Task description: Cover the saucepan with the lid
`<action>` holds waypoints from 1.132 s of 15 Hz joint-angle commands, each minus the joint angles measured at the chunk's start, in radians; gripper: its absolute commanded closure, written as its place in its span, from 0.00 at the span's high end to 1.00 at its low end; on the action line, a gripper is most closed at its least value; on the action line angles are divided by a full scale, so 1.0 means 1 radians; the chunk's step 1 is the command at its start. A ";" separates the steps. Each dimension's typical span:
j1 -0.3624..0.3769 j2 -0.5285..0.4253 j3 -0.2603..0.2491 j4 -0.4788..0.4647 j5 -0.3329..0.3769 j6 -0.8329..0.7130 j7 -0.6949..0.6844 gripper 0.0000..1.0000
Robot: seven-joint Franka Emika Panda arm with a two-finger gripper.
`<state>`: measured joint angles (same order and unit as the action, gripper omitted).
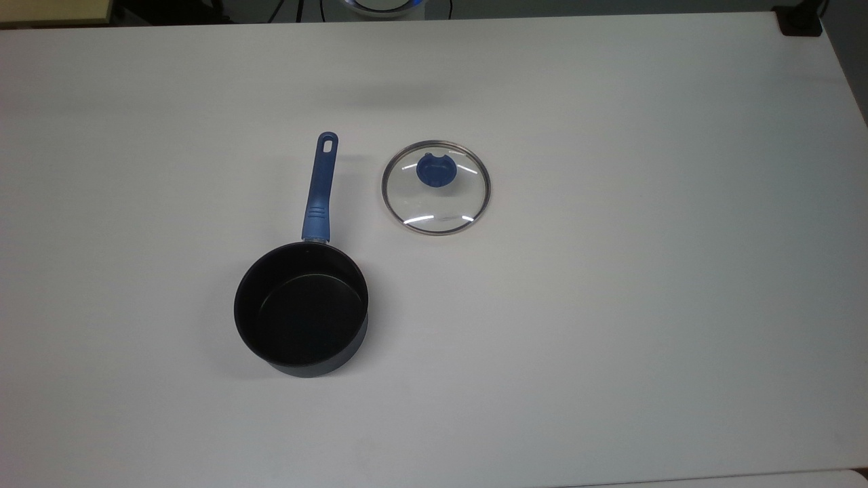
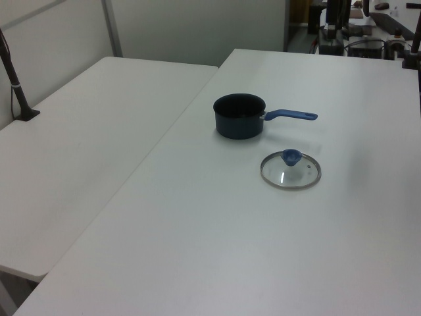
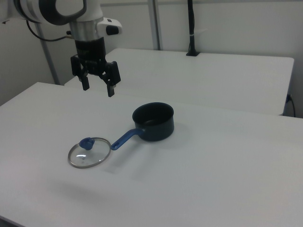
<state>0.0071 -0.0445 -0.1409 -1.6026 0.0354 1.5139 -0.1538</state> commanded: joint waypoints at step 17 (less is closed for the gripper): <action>0.004 -0.005 -0.017 0.007 0.011 -0.003 -0.039 1.00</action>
<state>0.0048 -0.0463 -0.1560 -1.6016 0.0354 1.5139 -0.1693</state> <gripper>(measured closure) 0.000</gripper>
